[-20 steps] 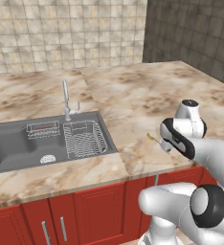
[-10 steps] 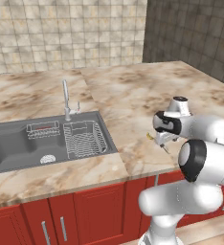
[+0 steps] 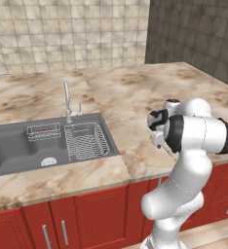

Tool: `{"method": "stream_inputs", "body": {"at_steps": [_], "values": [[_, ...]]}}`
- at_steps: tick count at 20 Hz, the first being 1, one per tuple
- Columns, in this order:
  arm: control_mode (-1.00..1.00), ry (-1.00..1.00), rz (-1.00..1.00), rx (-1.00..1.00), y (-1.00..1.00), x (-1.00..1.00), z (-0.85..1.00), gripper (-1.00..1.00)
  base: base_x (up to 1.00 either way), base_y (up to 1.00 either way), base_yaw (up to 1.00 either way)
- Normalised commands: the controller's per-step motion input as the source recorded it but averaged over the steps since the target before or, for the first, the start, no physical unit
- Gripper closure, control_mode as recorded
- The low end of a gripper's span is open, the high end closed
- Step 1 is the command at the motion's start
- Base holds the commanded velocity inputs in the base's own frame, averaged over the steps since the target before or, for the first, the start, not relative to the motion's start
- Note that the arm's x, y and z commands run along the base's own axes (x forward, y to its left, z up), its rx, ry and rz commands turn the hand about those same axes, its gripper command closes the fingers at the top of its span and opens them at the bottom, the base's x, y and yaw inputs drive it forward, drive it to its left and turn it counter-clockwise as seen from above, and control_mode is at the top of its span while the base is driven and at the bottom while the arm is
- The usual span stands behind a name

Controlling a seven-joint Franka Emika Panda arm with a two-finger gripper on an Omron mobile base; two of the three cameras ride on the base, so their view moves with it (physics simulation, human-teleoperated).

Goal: Grab the spray bottle from the cabinet, then place it next to the cutting board for sanitizing. Then grab the dish brush from the countertop next to the sink and place it next to the cutting board.

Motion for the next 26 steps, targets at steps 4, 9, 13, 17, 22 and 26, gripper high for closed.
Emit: {"method": "stream_inputs", "body": {"at_steps": [4,9,13,17,22,26], "values": [[-1.0,0.04,0.0,0.0,-0.12,0.44,-0.41,-1.0,0.0,0.0,0.0],[-1.0,0.06,0.0,0.0,-0.06,0.35,-0.45,-1.0,0.0,0.0,0.0],[-1.0,0.03,0.0,0.0,0.09,0.28,-0.53,1.0,0.0,0.0,0.0],[-1.0,0.0,0.03,0.0,0.28,0.0,-0.27,1.0,0.0,0.0,0.0],[-1.0,-0.02,0.08,0.0,0.45,-0.26,-0.02,1.0,0.0,0.0,0.0],[-1.0,-0.09,0.11,0.0,0.42,-0.68,0.3,1.0,0.0,0.0,0.0]]}}
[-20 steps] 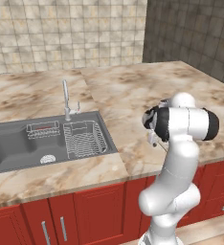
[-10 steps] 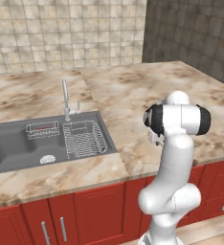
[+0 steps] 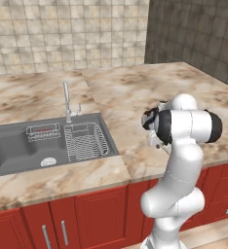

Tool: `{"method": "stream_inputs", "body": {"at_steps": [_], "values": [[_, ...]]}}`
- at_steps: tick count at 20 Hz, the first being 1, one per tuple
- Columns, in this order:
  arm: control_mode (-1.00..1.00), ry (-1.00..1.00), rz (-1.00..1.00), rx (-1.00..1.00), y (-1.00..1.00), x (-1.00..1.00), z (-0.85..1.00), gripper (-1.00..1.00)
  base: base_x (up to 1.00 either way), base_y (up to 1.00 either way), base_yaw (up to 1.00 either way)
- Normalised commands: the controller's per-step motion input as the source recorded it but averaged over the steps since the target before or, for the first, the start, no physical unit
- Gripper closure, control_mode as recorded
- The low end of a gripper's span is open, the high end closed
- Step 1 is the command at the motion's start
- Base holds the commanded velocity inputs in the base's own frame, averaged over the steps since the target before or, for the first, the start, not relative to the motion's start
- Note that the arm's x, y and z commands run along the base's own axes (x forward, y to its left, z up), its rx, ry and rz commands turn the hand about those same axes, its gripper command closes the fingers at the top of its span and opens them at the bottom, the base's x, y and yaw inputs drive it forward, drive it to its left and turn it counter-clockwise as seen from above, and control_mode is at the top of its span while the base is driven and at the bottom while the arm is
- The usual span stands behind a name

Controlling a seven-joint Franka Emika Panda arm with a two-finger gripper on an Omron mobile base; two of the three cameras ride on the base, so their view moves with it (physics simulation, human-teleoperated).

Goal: Grab the spray bottle from the cabinet, then place it next to the cutting board for sanitizing. Then grab the dish brush from the countertop next to the sink and place it next to the cutting board.

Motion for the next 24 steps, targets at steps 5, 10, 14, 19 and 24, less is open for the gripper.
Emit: {"method": "stream_inputs", "body": {"at_steps": [5,10,14,19,24], "values": [[-1.0,-0.51,0.1,0.0,0.5,-0.95,0.21,1.0,0.0,0.0,0.0],[-1.0,-0.46,0.0,0.05,0.03,-1.0,1.0,1.0,0.0,0.0,0.0],[-1.0,-0.07,0.0,0.19,-0.08,-1.0,1.0,1.0,0.0,0.0,0.0],[-1.0,0.0,0.02,0.25,-0.23,-1.0,1.0,1.0,0.0,0.0,0.0],[-1.0,0.0,0.02,0.31,-0.34,-1.0,1.0,1.0,0.0,0.0,0.0]]}}
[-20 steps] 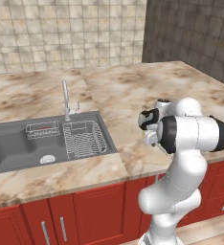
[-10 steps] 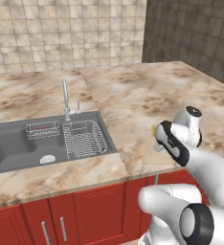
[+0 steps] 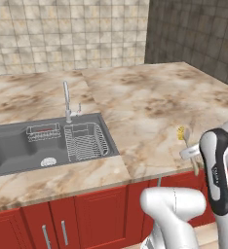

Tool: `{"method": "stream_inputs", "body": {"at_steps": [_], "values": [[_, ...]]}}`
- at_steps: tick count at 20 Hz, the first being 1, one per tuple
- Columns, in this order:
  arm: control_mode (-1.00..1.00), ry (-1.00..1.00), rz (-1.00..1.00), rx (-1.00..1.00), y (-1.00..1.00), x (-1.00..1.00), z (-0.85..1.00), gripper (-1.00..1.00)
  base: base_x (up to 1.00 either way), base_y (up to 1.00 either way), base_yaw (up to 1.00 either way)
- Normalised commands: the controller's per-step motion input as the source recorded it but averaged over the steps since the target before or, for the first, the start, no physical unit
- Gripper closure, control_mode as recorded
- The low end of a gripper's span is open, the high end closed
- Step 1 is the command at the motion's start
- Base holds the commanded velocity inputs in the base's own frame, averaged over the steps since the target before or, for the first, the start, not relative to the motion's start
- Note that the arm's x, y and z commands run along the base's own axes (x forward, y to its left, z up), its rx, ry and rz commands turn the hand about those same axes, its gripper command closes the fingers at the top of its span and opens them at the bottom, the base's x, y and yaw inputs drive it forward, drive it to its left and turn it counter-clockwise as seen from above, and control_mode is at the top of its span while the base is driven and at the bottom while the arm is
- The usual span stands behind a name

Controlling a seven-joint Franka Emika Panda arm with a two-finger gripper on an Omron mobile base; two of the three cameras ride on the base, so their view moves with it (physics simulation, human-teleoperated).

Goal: Grab the spray bottle from the cabinet, then place it next to the cutting board for sanitizing. Then grab the dish brush from the countertop next to the sink and place it next to the cutting board.

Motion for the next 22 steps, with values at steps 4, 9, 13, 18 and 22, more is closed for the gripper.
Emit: {"method": "stream_inputs", "body": {"at_steps": [4,9,13,18,22], "values": [[-1.0,0.0,0.0,0.32,-0.33,-1.0,1.0,1.0,0.0,0.0,0.0],[-1.0,0.0,-0.02,0.21,-0.03,-1.0,1.0,1.0,0.0,0.0,0.0],[-1.0,0.09,-0.31,0.05,0.25,-0.69,1.0,1.0,0.0,0.0,0.0],[-1.0,0.24,-0.42,-0.17,0.0,-0.1,1.0,1.0,0.0,0.0,0.0],[-1.0,0.01,-0.14,-0.36,0.06,-0.24,0.95,1.0,0.0,0.0,0.0]]}}
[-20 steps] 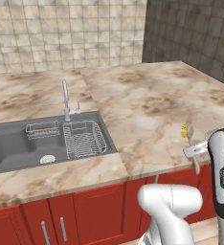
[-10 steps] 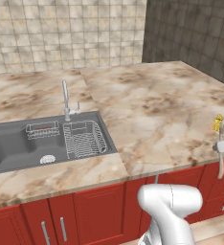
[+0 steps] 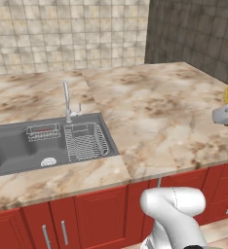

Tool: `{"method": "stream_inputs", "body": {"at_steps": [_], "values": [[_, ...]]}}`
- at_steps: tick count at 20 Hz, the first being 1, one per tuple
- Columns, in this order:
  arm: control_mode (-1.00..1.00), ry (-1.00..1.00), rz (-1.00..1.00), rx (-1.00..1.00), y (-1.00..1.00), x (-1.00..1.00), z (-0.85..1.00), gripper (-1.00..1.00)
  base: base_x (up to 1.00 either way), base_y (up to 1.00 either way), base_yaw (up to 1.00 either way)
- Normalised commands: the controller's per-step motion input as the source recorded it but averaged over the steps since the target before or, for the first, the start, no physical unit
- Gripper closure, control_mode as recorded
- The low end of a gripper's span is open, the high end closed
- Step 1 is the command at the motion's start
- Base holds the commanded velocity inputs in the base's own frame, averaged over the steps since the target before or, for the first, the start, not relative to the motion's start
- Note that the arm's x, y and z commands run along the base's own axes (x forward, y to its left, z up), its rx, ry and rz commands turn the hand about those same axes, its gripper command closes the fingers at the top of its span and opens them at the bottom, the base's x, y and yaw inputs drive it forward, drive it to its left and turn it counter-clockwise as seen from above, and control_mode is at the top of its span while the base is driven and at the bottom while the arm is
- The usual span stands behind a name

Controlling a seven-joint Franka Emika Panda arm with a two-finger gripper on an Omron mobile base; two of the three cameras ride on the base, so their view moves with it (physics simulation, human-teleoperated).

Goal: Grab the spray bottle from the cabinet, then place it next to the cutting board for sanitizing. Then grab the dish brush from the countertop next to the sink and place it next to the cutting board.

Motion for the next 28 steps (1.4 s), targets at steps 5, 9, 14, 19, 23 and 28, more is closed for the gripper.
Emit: {"method": "stream_inputs", "body": {"at_steps": [5,9,14,19,23,28], "values": [[-1.0,-0.13,0.0,-0.17,0.27,-0.29,0.1,1.0,0.0,0.0,0.0],[-1.0,0.0,0.0,-0.01,0.58,0.02,-0.5,1.0,0.0,0.0,0.0],[1.0,0.0,0.0,0.0,0.4,0.09,-0.38,1.0,0.0,0.21,0.0],[1.0,0.0,0.0,0.0,0.0,0.0,0.0,1.0,0.0,0.88,0.18],[1.0,0.0,0.0,0.0,0.0,0.0,0.0,1.0,0.0,0.92,0.7],[1.0,0.0,0.0,0.0,0.0,0.0,0.0,1.0,0.0,0.16,0.98]]}}
